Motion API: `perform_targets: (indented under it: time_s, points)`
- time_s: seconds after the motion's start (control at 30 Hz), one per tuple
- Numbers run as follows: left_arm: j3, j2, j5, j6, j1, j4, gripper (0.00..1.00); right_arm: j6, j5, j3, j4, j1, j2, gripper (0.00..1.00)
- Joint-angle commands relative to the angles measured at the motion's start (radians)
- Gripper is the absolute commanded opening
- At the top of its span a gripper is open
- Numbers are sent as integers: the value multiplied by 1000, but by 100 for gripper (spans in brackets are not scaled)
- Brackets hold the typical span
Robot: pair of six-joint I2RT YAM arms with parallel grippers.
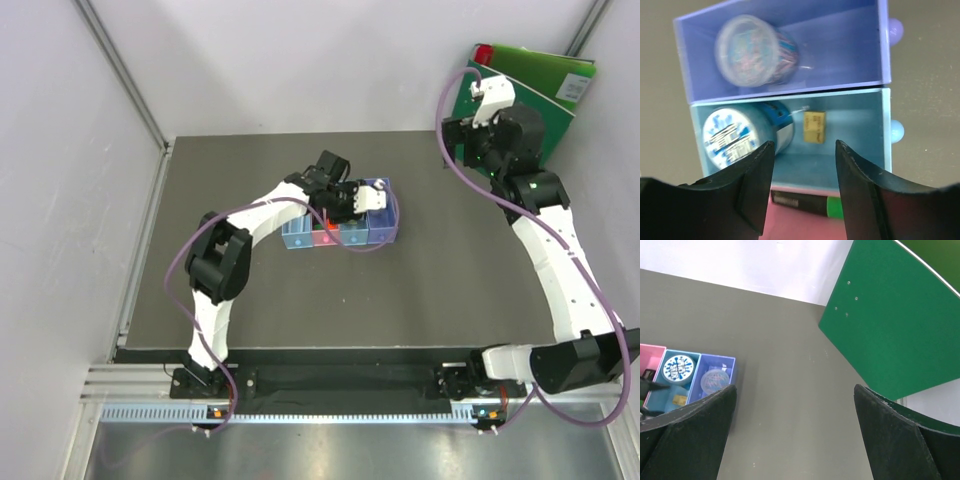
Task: Sort the stationery into containers
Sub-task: Place the stationery in the storage box, then reset both arms
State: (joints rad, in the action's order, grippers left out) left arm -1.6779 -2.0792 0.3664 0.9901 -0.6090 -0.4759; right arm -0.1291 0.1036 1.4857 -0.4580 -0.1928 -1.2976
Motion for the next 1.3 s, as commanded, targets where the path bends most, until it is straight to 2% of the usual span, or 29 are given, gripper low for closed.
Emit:
perform_targets:
  time_s: [0.0,0.07,0.13,0.27,0.37,0.5,0.63,0.8,0.9,1.1,1.2,1.27]
  points:
    - [4,200,-21,-149,0,112,58,-1,-51,38,-36,12,57,100]
    - [9,249,-47,-203,0,115,60,-1,-83,56,-102,9,61,100]
    - [17,324,-102,-298,0,122,99,6,-126,86,-199,10,57,100]
    - [70,465,-236,-407,20,45,98,-36,-153,117,-350,9,73,100]
    - [128,606,-297,-519,93,-6,98,-91,-113,143,-434,9,96,100]
    - [129,779,-270,-666,253,-173,98,-159,-107,119,-497,9,170,100]
    - [164,909,-239,-680,405,-296,99,-115,-133,140,-596,9,195,100]
    - [277,1088,-184,-702,460,-303,99,-61,-215,163,-616,9,214,100]
    - [287,1110,-169,-741,460,-320,99,-53,-257,160,-567,9,257,100]
    - [285,1099,-166,-788,483,-306,99,-56,-306,168,-584,9,274,100]
    - [285,1076,-86,-797,555,-323,99,-58,-317,159,-571,9,288,100]
    - [285,1065,43,-795,668,-323,99,-58,-317,153,-564,9,300,100]
